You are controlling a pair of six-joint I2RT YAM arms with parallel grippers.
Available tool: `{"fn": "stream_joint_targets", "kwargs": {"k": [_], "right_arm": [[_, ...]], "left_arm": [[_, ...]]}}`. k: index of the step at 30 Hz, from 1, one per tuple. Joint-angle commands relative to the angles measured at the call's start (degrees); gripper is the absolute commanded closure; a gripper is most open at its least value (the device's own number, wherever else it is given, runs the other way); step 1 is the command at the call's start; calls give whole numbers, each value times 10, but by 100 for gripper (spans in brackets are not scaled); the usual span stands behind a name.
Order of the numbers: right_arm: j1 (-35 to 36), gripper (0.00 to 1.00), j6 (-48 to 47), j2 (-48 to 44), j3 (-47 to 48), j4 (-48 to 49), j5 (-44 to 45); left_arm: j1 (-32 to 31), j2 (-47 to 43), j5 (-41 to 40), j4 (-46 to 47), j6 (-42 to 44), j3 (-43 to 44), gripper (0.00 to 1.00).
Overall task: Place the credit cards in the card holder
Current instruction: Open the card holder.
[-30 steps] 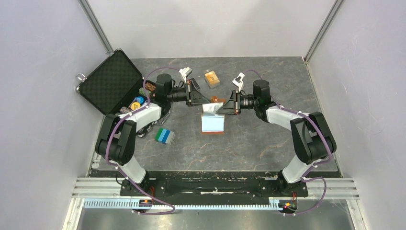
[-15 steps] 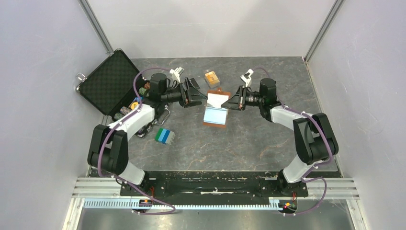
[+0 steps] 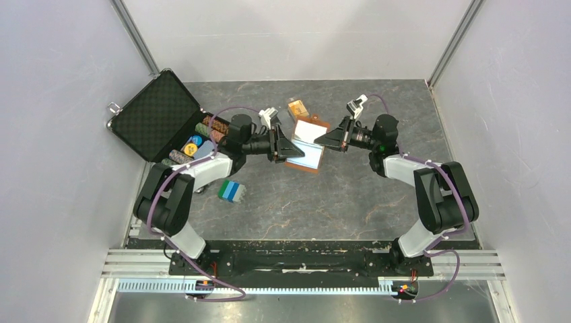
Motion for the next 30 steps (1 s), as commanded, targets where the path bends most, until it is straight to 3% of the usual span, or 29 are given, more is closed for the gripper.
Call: {"fn": "stream_joint_targets", "kwargs": {"k": [1,2,4,6,9,10,13,17,21,30], "right_arm": [[0,100,17,-26,-5,49,5],[-1,100,12,-26,-6,44,4],[-1,99,-26,-28,-3,2,1],[-4,80,-120,-38,18,-134,11],[-4,54,-345,-41,101,-413,68],[-4,49,-393,-36,121,-473,85],[-4,41,-460,-17,166,-570,101],[-3,35,-479,-15,176,-582,101],[-2,38,-492,-3,186,-588,66],[5,95,-500,-1,181,-556,-32]], "left_arm": [[-23,22,23,121,-65,-3,66],[-23,27,22,134,-77,-6,81],[-23,28,21,142,-85,-7,97],[-22,26,19,106,-69,4,98],[-23,22,27,37,-40,27,98],[-23,20,34,20,-30,33,98],[-24,20,58,-36,-5,54,98],[-28,19,74,-179,79,91,98],[-38,27,91,-312,170,129,98],[-42,30,101,-339,196,134,98]]}}
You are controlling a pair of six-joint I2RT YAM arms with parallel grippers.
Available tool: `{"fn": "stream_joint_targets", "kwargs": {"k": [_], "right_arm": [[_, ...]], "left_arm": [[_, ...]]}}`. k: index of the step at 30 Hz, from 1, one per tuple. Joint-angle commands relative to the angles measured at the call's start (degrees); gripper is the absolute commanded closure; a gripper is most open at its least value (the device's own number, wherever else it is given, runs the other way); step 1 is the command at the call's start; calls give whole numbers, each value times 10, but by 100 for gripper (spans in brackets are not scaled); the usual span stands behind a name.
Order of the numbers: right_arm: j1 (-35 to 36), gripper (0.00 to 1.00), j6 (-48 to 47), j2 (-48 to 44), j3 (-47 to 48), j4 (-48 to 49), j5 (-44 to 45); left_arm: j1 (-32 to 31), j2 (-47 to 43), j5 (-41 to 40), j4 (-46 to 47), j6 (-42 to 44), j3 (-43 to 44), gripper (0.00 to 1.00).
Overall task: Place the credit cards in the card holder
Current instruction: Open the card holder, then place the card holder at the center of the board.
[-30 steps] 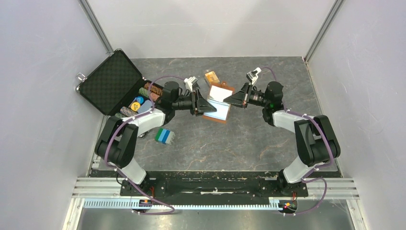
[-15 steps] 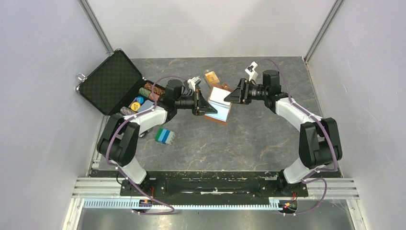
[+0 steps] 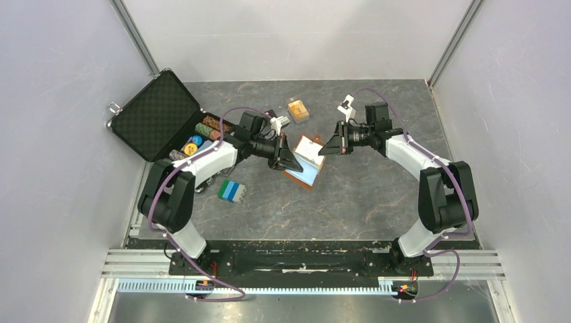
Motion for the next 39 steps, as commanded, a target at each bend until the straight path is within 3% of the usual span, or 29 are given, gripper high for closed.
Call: {"fn": "stream_joint_targets", "kwargs": {"k": [1,4,9,12,15,22,28,32,39], "right_arm": [[4,100,-21,-4,13,31,-50],[5,100,-20,-7,7,37,-49],[-1,100,0,-4,-4,36,-7],[-11,100,28,-6,-23,45,40],[-23,100,67,-16,-56,76,87],[-59,100,208,-48,-204,269,172],[-89,100,280,-63,-324,410,262],[-95,100,281,-105,-380,417,328],[-100,100,268,-151,-443,390,345]], "left_arm": [[-6,2,44,-22,46,26,98],[-6,5,34,-23,47,28,94],[-2,-18,-69,-71,79,41,36],[0,-50,-159,-74,80,40,15],[0,-81,-223,-58,69,38,0],[0,-120,-296,-36,61,39,0],[0,-116,-290,-31,58,38,0],[0,-113,-285,-25,54,32,0],[0,-97,-278,-9,43,26,0]]}}
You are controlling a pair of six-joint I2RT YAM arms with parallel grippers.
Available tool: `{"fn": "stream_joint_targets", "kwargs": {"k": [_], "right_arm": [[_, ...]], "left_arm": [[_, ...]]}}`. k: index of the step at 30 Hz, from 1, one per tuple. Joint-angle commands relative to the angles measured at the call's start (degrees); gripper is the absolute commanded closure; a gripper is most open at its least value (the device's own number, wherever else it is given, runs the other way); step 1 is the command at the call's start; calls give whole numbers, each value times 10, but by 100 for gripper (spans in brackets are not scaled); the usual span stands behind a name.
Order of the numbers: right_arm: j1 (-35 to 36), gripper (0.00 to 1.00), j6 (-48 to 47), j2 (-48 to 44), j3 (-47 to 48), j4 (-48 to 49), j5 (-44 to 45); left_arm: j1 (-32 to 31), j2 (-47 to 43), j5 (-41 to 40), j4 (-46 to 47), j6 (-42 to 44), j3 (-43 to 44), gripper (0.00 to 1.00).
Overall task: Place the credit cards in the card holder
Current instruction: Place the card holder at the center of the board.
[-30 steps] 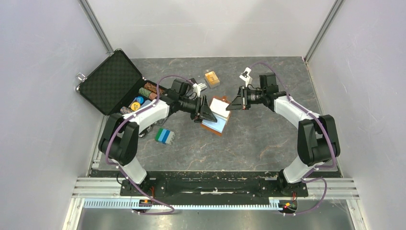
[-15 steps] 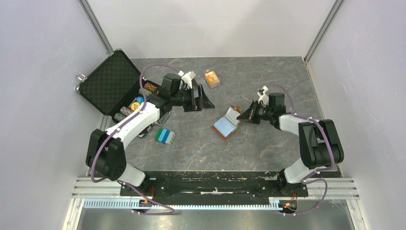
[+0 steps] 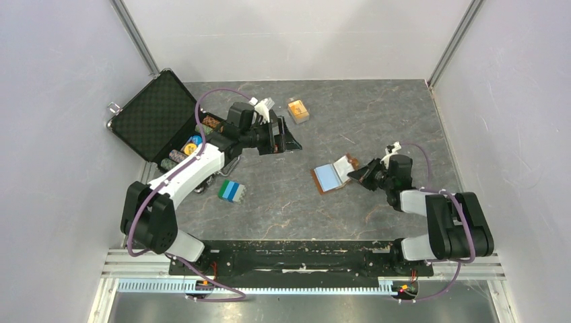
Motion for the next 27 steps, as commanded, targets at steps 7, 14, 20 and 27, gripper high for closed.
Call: {"fn": "stream_joint_targets", "kwargs": {"k": [7,14,20,27], "right_arm": [[-6,96,6,-87,-90,5,54],[-6,75,-16,-127,-101,-38,60],[-6,39,-77,-139,-46,-149,88],[-6,19,-138,-124,53,-247,129]], "left_arm": [[0,45,0,10,14,41,0],[2,86,-4,-16,28,97,0],[8,114,-26,-53,35,147,0],[34,137,-60,-89,16,171,0]]}}
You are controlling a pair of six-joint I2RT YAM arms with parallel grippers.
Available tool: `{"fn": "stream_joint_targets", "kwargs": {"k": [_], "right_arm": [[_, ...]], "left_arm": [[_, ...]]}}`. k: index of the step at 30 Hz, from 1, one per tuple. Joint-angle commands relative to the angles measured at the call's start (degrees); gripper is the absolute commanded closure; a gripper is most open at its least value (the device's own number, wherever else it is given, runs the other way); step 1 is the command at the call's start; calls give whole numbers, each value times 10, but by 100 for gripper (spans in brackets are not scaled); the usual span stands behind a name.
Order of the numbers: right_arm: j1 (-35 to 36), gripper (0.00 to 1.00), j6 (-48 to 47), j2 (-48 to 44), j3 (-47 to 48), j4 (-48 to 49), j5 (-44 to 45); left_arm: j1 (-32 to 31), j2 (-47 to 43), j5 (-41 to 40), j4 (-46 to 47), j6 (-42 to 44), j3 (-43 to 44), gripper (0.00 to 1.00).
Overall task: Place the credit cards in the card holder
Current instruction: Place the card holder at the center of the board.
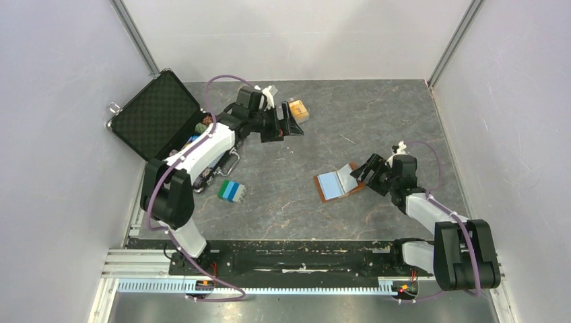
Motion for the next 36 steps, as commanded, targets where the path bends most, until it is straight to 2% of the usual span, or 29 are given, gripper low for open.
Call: {"fn": "stream_joint_targets", "kwargs": {"k": [1,8,19,24,28,33,36], "right_arm": [[-2,18,-57,11,71,-80,45],[-2,14,-103,52,167,-130,93],[33,15,-133,259,418,-190,44],[49,18,-173,285,495,-249,43],[67,32,-216,271,517,-291,-13],[95,59,-255,243,486,-336,-75],[103,77,-262,235,440,-345,-99]], "left_arm": [[22,18,-28,-33,14,33,0],[51,27,-40,-75,15,45,0],[99,61,-66,-147,-1,53,0],[107,110,-65,-162,-9,98,0],[106,146,-44,-175,-7,145,2],[77,175,14,-171,-3,173,17],[37,187,43,-157,-8,173,31]]}}
